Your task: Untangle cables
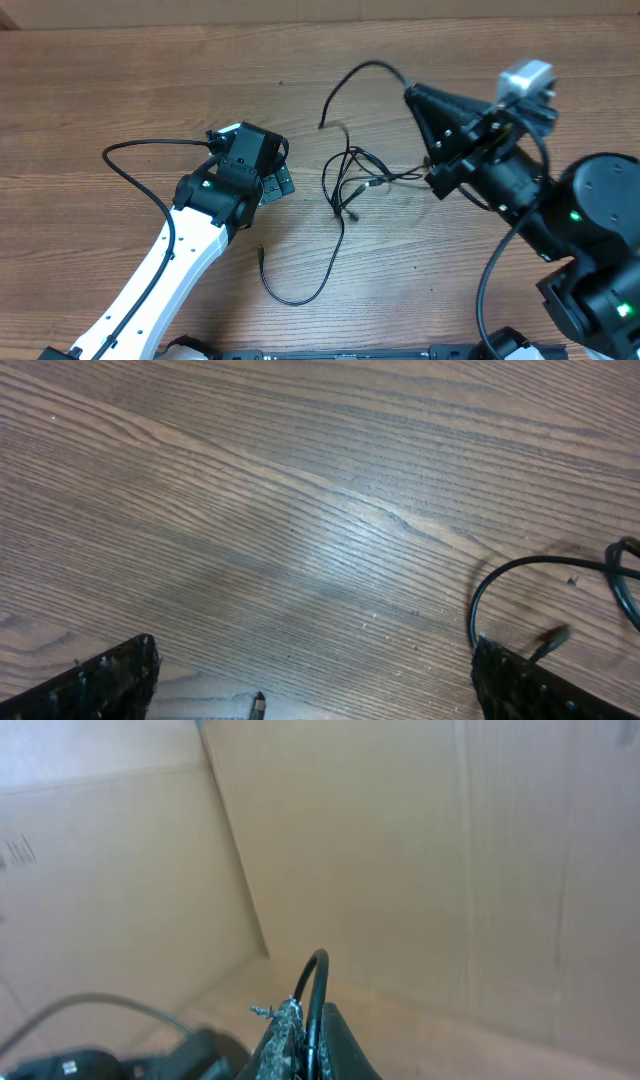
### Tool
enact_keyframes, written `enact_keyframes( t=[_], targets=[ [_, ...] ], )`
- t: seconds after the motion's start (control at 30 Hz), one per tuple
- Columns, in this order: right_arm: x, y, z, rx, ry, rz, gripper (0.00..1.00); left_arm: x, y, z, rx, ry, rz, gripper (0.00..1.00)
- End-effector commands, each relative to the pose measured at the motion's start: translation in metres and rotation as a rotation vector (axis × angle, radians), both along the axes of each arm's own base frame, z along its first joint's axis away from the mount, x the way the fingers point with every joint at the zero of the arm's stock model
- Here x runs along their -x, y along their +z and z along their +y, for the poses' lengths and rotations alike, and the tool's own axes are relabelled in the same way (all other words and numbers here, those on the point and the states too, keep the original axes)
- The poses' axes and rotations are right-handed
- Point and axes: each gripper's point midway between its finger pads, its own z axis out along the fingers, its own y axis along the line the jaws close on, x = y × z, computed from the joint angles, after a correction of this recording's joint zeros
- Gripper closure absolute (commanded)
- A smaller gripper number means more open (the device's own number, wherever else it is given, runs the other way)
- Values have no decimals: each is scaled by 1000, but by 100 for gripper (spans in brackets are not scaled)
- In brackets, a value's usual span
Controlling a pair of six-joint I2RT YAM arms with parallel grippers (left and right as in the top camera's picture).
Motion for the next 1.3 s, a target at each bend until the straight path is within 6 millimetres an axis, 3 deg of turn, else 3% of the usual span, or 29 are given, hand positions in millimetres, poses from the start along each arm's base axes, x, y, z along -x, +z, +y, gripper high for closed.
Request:
enact_keyframes(
  t=[0.0,0.2,0.3,0.43,0.53,0.77,0.87,0.93,1.1,1.27],
  targets=[
    [4,29,-10,-46,-38,-70,96,-5,8,3,-3,25,-24,0],
    [9,56,-13,-94,-38,-167,96,-5,8,3,-3,25,-24,0],
    [13,69,-15,-35,-58,-286,96,-5,8,3,-3,25,-24,0],
    [-4,44,-17,150,-135,-290,96,-5,8,3,-3,25,-24,0],
    [-14,39,-26,161,-206,-260,96,-5,8,3,-3,25,-24,0],
    [-52,29,-96,336,-694,-225,96,-5,8,3,-3,25,-24,1],
    [-71,20,-115,397,-835,-190,96,-5,8,3,-3,25,-24,0],
    [-84,12,-125,420,-873,-165,96,-5,8,3,-3,25,-24,0],
    [-130,-23,-174,504,-978,-63,96,-5,8,3,-3,25,-24,0],
    [-170,-58,-210,535,-888,1,96,-5,8,3,-3,25,-24,0]
  ],
)
